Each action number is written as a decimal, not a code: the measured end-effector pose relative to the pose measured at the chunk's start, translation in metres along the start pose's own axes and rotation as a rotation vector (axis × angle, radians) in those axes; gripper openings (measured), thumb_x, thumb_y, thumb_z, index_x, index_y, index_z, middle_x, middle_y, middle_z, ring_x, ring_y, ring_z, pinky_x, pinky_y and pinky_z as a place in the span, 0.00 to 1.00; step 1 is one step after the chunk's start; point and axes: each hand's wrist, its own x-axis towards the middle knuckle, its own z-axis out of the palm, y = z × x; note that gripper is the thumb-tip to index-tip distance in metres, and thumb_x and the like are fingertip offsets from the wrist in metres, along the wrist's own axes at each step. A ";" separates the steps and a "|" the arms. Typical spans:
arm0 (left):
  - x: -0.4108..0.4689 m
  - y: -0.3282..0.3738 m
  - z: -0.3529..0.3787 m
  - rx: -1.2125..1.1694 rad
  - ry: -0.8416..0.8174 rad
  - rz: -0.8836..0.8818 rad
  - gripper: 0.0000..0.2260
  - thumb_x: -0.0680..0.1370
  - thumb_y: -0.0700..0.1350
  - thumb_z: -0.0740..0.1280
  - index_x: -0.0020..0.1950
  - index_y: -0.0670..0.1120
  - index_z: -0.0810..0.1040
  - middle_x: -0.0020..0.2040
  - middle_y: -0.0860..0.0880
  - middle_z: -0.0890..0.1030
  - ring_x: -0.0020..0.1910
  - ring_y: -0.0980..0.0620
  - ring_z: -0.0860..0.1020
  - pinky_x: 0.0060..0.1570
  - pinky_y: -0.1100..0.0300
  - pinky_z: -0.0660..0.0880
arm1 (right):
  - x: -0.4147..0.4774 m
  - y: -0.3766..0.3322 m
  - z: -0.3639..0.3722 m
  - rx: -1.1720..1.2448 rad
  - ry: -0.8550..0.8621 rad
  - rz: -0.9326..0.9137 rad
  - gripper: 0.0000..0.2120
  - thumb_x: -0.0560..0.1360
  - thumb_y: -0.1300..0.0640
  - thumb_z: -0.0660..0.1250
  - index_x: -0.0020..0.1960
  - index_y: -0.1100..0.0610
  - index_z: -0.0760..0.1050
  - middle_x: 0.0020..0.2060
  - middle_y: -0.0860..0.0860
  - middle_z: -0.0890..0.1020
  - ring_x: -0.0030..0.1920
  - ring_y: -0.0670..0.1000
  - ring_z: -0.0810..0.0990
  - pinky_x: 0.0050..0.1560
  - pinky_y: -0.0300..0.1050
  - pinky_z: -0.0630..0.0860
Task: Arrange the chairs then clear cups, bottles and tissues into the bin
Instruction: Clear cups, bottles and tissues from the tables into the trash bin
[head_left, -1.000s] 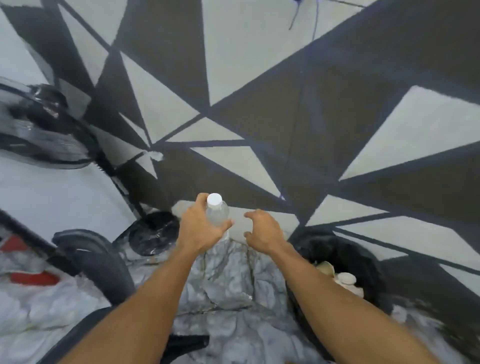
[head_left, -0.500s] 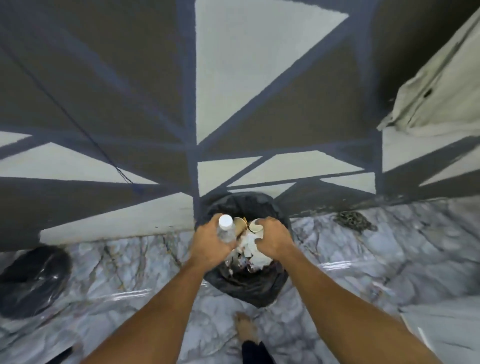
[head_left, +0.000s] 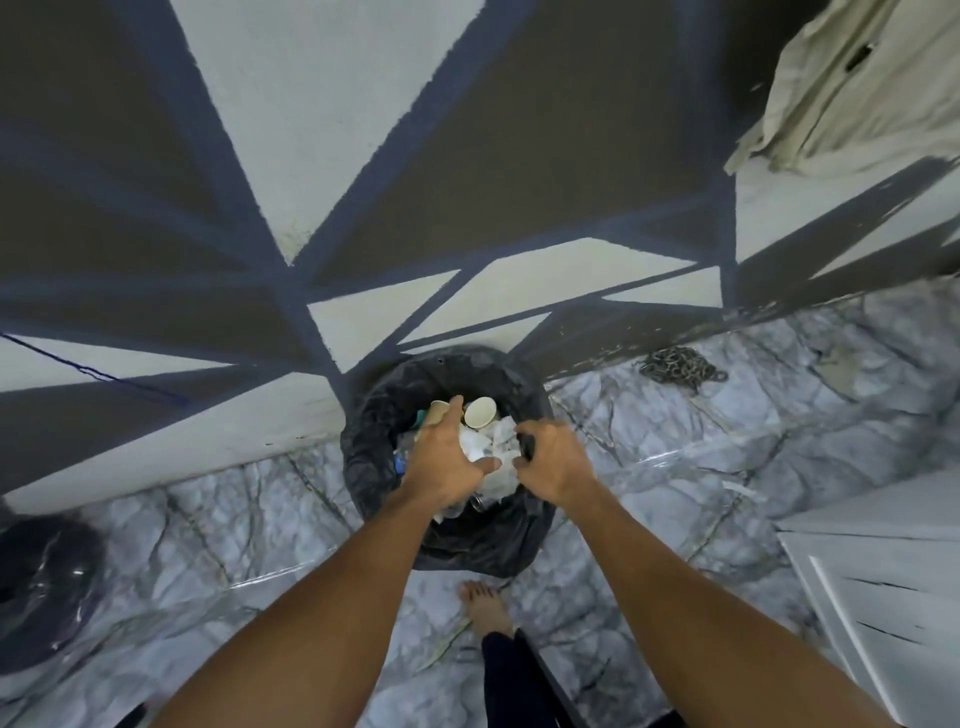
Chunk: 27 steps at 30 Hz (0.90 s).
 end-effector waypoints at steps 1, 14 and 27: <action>0.001 -0.001 0.000 0.020 -0.003 0.012 0.44 0.68 0.56 0.77 0.78 0.54 0.57 0.72 0.43 0.70 0.68 0.41 0.70 0.63 0.48 0.72 | 0.000 -0.001 0.000 -0.003 -0.004 0.008 0.24 0.71 0.57 0.72 0.67 0.55 0.76 0.60 0.55 0.80 0.59 0.56 0.78 0.60 0.49 0.77; -0.069 -0.064 -0.064 -0.047 0.108 -0.040 0.26 0.69 0.48 0.71 0.68 0.53 0.72 0.58 0.46 0.81 0.57 0.44 0.79 0.58 0.51 0.77 | -0.028 -0.090 0.024 -0.151 -0.090 -0.139 0.20 0.72 0.54 0.70 0.63 0.53 0.77 0.57 0.54 0.81 0.56 0.57 0.80 0.55 0.48 0.78; -0.378 -0.273 -0.180 -0.083 0.730 -0.286 0.21 0.71 0.46 0.70 0.64 0.48 0.77 0.58 0.45 0.82 0.58 0.43 0.78 0.55 0.55 0.75 | -0.242 -0.365 0.173 -0.298 -0.220 -0.902 0.20 0.69 0.55 0.68 0.61 0.53 0.79 0.58 0.55 0.81 0.60 0.57 0.78 0.60 0.46 0.73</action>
